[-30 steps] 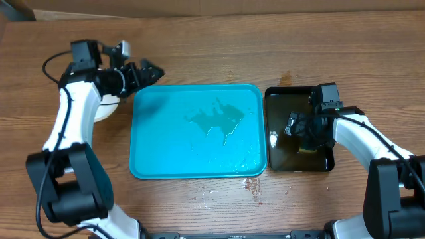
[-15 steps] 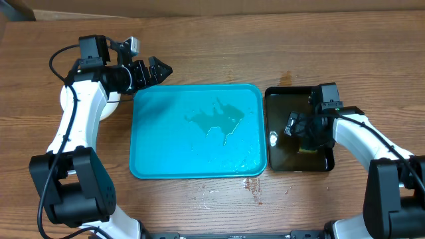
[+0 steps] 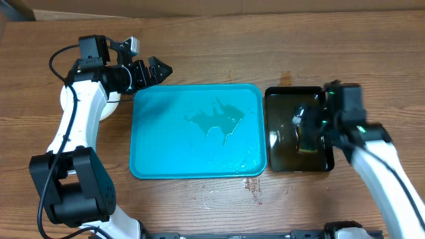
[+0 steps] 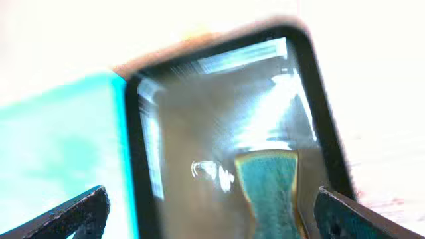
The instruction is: Clean dirty plates on tray and stack at the side
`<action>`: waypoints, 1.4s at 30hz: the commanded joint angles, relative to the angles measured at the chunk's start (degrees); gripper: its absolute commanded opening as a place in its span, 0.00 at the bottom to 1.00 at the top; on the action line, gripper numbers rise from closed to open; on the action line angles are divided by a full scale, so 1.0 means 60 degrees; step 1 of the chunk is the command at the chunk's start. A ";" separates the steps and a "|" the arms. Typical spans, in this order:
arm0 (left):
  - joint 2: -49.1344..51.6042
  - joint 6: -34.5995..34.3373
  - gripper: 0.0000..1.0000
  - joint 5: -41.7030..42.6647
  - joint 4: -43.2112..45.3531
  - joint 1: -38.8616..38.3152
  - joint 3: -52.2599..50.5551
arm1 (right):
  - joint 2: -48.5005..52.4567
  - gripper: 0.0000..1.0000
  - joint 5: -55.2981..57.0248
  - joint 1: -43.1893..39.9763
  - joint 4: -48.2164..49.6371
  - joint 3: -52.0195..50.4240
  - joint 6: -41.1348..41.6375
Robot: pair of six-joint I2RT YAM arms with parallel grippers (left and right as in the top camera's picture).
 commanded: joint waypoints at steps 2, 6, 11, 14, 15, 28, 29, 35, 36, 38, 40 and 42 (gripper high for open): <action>0.0029 0.0149 1.00 -0.0040 0.0015 -0.0022 0.0091 | -0.2200 1.00 -0.0044 -0.0018 0.0029 0.0066 0.0004; 0.0029 0.0146 1.00 -0.0040 0.0015 -0.0018 0.0091 | -0.4295 1.00 -0.0044 -0.0018 0.0026 0.0066 0.0004; 0.0029 0.0146 1.00 -0.0040 0.0015 -0.0022 0.0091 | -0.6819 1.00 0.0259 -0.0018 -0.0015 0.0066 -0.0040; 0.0029 0.0149 1.00 -0.0040 0.0015 -0.0018 0.0091 | -0.7952 1.00 0.0419 -0.0018 -0.0087 0.0066 -0.0036; 0.0029 0.0146 1.00 -0.0040 0.0015 -0.0022 0.0091 | -0.8426 1.00 0.0415 -0.0018 -0.0273 0.0066 -0.0036; 0.0029 0.0146 1.00 -0.0040 0.0015 -0.0018 0.0091 | -1.1318 1.00 0.0907 -0.0029 0.4495 -0.3377 -0.2758; 0.0029 0.0146 1.00 -0.0040 0.0015 -0.0018 0.0091 | -1.1420 1.00 0.0827 -0.0029 0.5071 -0.3829 -0.2758; 0.0029 0.0146 1.00 -0.0040 0.0015 -0.0022 0.0091 | -1.1701 1.00 0.0404 -0.0029 0.6892 -0.5825 -0.2758; 0.0029 0.0146 1.00 -0.0040 0.0015 -0.0022 0.0091 | -1.1701 1.00 0.0331 -0.0029 0.6925 -0.6051 -0.2758; 0.0029 0.0146 1.00 -0.0040 0.0015 -0.0018 0.0091 | -1.1701 1.00 0.0168 -0.0029 0.6921 -0.6357 -0.2761; 0.0029 0.0146 1.00 -0.0040 0.0011 -0.0018 0.0091 | -1.1701 1.00 0.0025 -0.0029 0.6918 -0.6663 -0.2761; 0.0029 0.0146 1.00 -0.0040 0.0015 -0.0018 0.0091 | -1.1701 1.00 -0.0076 -0.0029 0.6903 -0.6980 -0.2761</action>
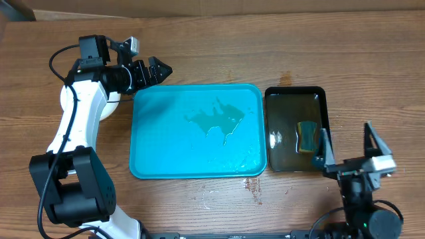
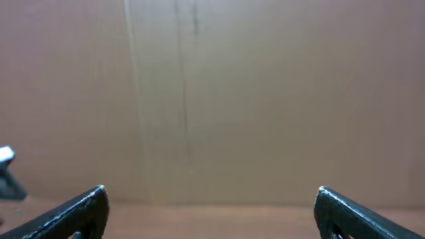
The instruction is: Clean dirty plates on tray and stack at the side
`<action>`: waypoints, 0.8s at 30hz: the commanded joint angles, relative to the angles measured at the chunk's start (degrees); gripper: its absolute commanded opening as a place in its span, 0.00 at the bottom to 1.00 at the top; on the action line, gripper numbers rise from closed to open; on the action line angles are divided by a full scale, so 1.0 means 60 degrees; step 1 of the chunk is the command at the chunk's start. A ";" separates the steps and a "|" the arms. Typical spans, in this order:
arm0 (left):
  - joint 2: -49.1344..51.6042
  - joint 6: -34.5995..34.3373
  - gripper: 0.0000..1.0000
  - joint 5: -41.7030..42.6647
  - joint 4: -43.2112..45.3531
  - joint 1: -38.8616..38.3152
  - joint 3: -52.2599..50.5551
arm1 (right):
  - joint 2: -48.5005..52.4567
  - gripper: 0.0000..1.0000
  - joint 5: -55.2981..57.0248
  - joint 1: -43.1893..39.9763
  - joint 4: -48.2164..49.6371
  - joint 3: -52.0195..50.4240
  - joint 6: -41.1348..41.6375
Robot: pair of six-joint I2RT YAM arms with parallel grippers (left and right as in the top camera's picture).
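The blue tray [image 1: 196, 131] lies in the middle of the table with a puddle of water [image 1: 216, 121] on it and no plate on it. White plates [image 1: 113, 108] show at the tray's left, mostly hidden under my left arm. My left gripper [image 1: 151, 70] hovers at the tray's far left corner, looks open and holds nothing. My right gripper [image 1: 346, 146] [image 2: 211, 199] is raised near the table's front right, open and empty. Its camera looks level at a brown wall.
A black tray [image 1: 325, 99] of murky water stands right of the blue tray, with a green-and-yellow sponge [image 1: 307, 136] lying in it. Small wet spots [image 1: 252, 186] mark the wood in front of the blue tray. A cardboard wall [image 2: 212, 93] stands behind the table.
My right gripper was low over the black tray with the sponge between its open fingers. Now it is drawn back toward the front edge and raised; the sponge lies in the tray. The left arm is unchanged.
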 commanded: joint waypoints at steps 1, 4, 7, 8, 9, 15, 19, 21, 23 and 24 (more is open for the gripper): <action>0.0029 0.0146 1.00 -0.0007 0.0011 -0.0018 0.0095 | -0.0131 1.00 -0.0481 -0.0029 0.0033 -0.0645 -0.0076; 0.0029 0.0149 1.00 -0.0007 0.0007 -0.0018 0.0095 | -0.0131 1.00 -0.0703 -0.0029 0.0015 -0.1045 -0.0073; 0.0029 0.0146 1.00 -0.0007 0.0011 -0.0022 0.0095 | -0.0131 1.00 -0.0936 -0.0029 -0.0044 -0.1271 -0.0076; 0.0029 0.0146 1.00 -0.0007 0.0011 -0.0022 0.0095 | -0.0131 1.00 -0.0976 -0.0029 -0.0066 -0.1370 -0.0076; 0.0029 0.0146 1.00 -0.0007 0.0011 -0.0018 0.0095 | -0.0131 1.00 -0.0973 -0.0029 -0.0073 -0.1468 -0.0076; 0.0029 0.0149 1.00 -0.0007 0.0011 -0.0018 0.0095 | -0.0131 1.00 -0.0892 -0.0029 -0.1264 -0.1566 -0.0317; 0.0029 0.0146 1.00 -0.0007 0.0011 -0.0018 0.0095 | -0.0131 1.00 -0.0889 -0.0029 -0.1643 -0.1566 -0.0375; 0.0029 0.0146 1.00 -0.0007 0.0011 -0.0018 0.0095 | -0.0131 1.00 -0.0892 -0.0029 -0.1647 -0.1566 -0.0441; 0.0029 0.0146 1.00 -0.0007 0.0011 -0.0022 0.0095 | -0.0131 1.00 -0.0892 -0.0029 -0.1647 -0.1566 -0.0433; 0.0029 0.0146 1.00 -0.0007 0.0007 -0.0022 0.0095 | -0.0131 1.00 -0.0892 -0.0029 -0.1643 -0.1566 -0.0433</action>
